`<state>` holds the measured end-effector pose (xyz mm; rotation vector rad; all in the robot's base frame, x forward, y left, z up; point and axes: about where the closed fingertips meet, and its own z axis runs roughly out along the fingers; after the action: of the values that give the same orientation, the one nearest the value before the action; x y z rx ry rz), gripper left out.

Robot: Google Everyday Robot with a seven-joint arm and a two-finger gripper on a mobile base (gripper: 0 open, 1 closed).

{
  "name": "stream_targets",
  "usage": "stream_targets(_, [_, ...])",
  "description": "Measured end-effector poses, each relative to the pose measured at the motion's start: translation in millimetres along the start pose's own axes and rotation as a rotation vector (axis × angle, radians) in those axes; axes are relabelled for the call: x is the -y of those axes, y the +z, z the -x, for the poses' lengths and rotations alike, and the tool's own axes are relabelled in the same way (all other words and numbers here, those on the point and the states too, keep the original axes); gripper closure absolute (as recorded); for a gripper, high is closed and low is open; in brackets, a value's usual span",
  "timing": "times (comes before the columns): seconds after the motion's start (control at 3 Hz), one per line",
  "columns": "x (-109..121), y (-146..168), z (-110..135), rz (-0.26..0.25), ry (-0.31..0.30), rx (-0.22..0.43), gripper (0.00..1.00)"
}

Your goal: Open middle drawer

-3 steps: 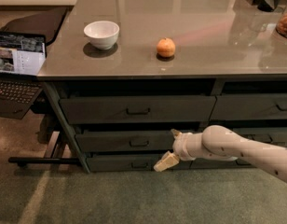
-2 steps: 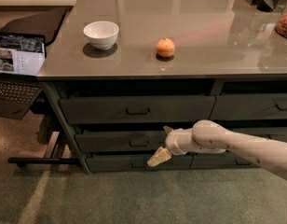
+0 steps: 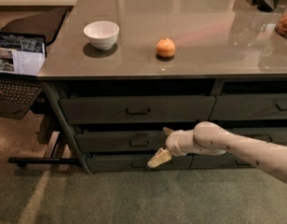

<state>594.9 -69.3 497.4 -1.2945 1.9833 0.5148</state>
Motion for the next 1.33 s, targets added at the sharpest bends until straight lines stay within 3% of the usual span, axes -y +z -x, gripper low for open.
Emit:
stream_targets(0.67, [11, 28, 6, 0.021, -0.026, 0.062, 0.0])
stream_targets(1.33, [32, 74, 2, 0.058, -0.01, 0.047, 0.0])
